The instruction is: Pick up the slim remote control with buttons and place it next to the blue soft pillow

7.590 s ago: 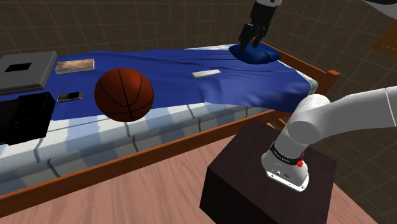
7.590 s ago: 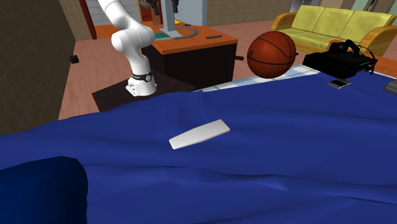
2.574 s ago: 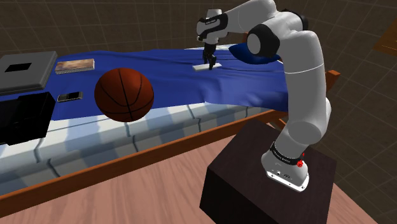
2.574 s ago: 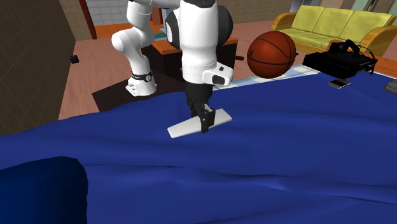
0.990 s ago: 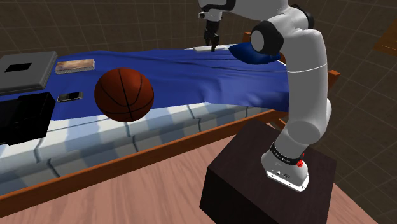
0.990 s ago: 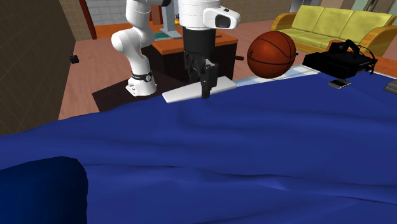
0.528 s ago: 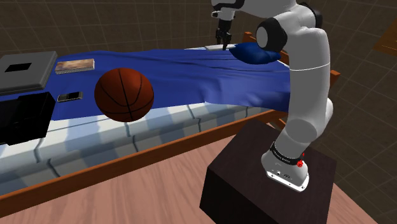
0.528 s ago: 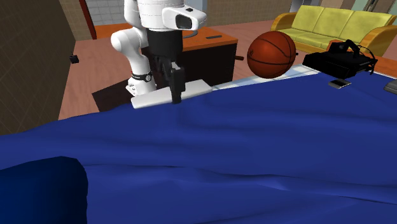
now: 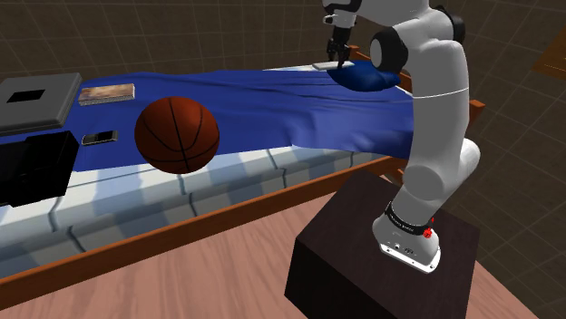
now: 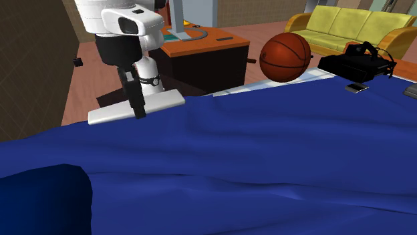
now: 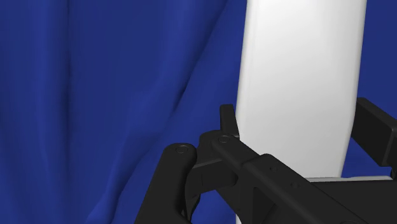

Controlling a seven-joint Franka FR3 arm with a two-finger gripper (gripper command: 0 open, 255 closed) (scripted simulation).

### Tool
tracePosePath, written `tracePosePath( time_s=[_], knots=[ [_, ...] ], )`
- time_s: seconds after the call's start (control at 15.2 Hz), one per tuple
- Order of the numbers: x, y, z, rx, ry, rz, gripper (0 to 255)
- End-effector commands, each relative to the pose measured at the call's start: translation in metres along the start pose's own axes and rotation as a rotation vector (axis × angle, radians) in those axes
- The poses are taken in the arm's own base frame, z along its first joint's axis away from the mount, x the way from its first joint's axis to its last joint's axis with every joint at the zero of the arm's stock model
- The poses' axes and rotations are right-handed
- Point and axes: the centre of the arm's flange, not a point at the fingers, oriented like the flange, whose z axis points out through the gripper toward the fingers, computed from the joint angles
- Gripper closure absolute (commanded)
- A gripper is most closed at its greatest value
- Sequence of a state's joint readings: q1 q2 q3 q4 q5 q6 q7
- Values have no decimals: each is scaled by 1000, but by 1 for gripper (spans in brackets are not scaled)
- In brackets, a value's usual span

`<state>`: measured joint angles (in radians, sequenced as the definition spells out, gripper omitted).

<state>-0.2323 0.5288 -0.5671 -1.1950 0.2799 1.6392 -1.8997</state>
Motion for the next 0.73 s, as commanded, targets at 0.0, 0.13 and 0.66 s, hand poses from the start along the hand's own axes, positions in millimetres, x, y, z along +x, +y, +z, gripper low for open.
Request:
tracePosePath(
  time_s=[0.0, 0.13, 0.66],
  knots=[
    [-27, -3, 0, -1, 0, -1, 255],
    [-46, -5, 5, -1, 0, -1, 255],
    [-47, -4, 47, -1, 0, -1, 255]
  ],
)
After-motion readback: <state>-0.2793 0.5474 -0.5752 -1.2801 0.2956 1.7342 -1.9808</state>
